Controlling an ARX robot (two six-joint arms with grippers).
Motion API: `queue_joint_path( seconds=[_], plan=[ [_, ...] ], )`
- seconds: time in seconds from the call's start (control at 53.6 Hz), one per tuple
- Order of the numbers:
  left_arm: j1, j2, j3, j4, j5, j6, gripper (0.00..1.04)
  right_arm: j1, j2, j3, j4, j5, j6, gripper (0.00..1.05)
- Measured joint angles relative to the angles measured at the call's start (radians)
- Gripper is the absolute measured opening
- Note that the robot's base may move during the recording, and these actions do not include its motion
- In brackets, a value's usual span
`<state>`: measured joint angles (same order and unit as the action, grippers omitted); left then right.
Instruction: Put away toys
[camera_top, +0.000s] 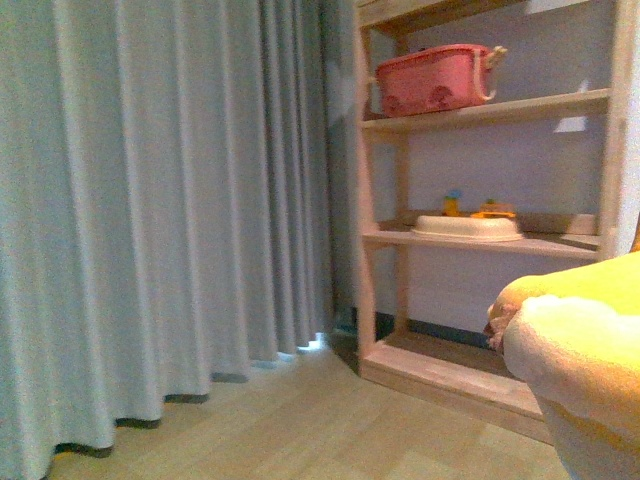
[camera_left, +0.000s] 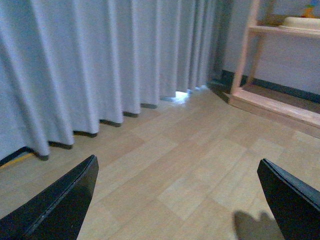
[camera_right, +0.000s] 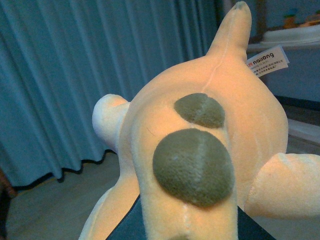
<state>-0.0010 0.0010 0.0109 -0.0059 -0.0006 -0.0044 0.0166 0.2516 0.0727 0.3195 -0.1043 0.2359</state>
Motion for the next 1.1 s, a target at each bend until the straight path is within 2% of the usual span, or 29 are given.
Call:
queue_joint_path(
  seconds=[1.102],
  plan=[
    [-0.002,0.001,0.0,0.0,0.007,0.0,0.99,-0.003,-0.002,0.0,0.0,0.011,0.0,0.17]
  ],
)
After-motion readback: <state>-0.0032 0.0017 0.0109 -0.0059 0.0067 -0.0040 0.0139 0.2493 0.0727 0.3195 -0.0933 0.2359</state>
